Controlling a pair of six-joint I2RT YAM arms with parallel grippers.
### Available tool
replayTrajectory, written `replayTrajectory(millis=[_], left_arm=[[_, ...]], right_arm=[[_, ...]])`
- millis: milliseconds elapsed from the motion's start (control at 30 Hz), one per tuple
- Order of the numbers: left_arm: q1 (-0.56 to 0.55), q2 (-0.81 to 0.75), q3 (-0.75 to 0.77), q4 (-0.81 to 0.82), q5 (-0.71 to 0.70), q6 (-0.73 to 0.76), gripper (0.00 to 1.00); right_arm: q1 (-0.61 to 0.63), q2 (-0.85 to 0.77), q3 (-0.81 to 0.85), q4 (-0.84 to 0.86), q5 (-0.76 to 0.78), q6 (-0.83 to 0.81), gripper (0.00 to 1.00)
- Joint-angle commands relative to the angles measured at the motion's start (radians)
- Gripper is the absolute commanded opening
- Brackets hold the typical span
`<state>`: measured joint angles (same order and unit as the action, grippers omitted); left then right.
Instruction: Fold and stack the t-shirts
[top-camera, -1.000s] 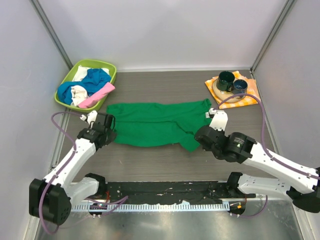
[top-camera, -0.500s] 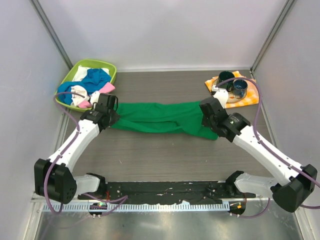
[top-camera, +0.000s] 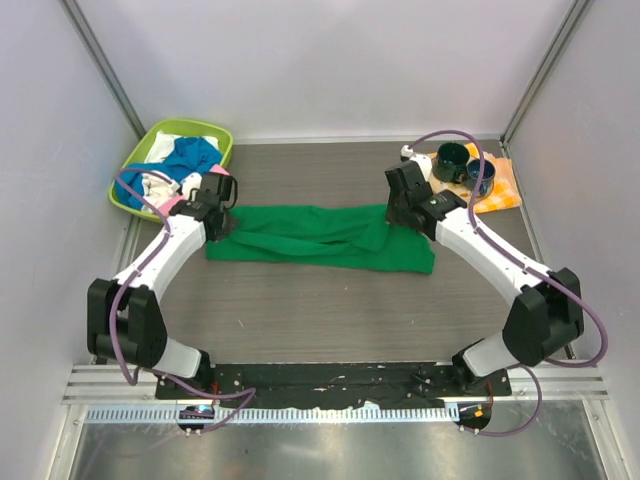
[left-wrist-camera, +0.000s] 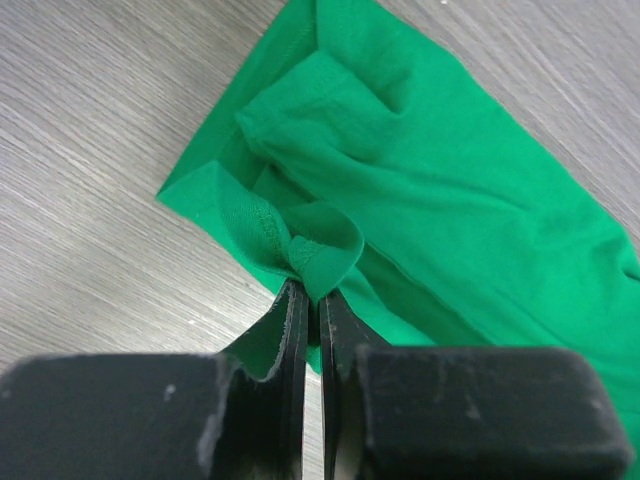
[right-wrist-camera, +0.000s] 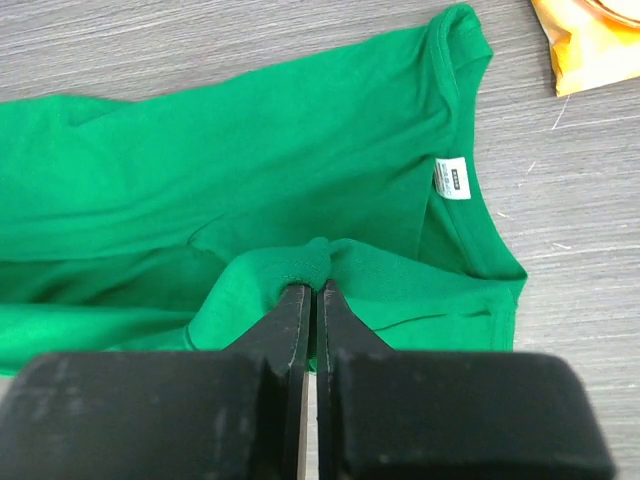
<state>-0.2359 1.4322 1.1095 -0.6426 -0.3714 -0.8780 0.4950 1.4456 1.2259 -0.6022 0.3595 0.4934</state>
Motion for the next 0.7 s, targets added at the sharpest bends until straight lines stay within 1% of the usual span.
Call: replayTrajectory(millis=[0,300,333,433,467,500,533,633,667], left_arm=[[0.04,0.062,0.035,0.04,-0.014,0.016,0.08],[0.07,0.223,0.079,0.087,0.017,0.017,0.08],[0.07,0.237,0.09,0.098,0.02,0.02,0.09],[0.072,0.281,0.111,0.112,0.02,0.02,0.15],[0.073,0.29,0.119,0.118,0.016,0.019,0.24],[0.073,0.31,0.125,0.119,0.012,0.019,0.27],[0.076,0.316,0.139,0.123,0.011,0.019,0.29],[0.084,0.342,0.173,0.123,0.012,0.013,0.41],[0.087,0.35,0.184,0.118,0.012,0.011,0.56]], right_arm=[[-0.032,0.051,0.064,0.074,-0.033,-0.032,0.01],[-0.099,0.22,0.147,0.097,-0.07,-0.042,0.01],[-0.102,0.246,0.153,0.101,-0.07,-0.042,0.01],[-0.116,0.298,0.178,0.116,-0.07,-0.044,0.01],[-0.119,0.311,0.196,0.12,-0.07,-0.044,0.01],[-0.124,0.328,0.208,0.12,-0.07,-0.046,0.01],[-0.131,0.346,0.222,0.12,-0.071,-0.046,0.01],[-0.145,0.407,0.276,0.12,-0.079,-0.047,0.01],[-0.147,0.423,0.291,0.119,-0.08,-0.049,0.01]])
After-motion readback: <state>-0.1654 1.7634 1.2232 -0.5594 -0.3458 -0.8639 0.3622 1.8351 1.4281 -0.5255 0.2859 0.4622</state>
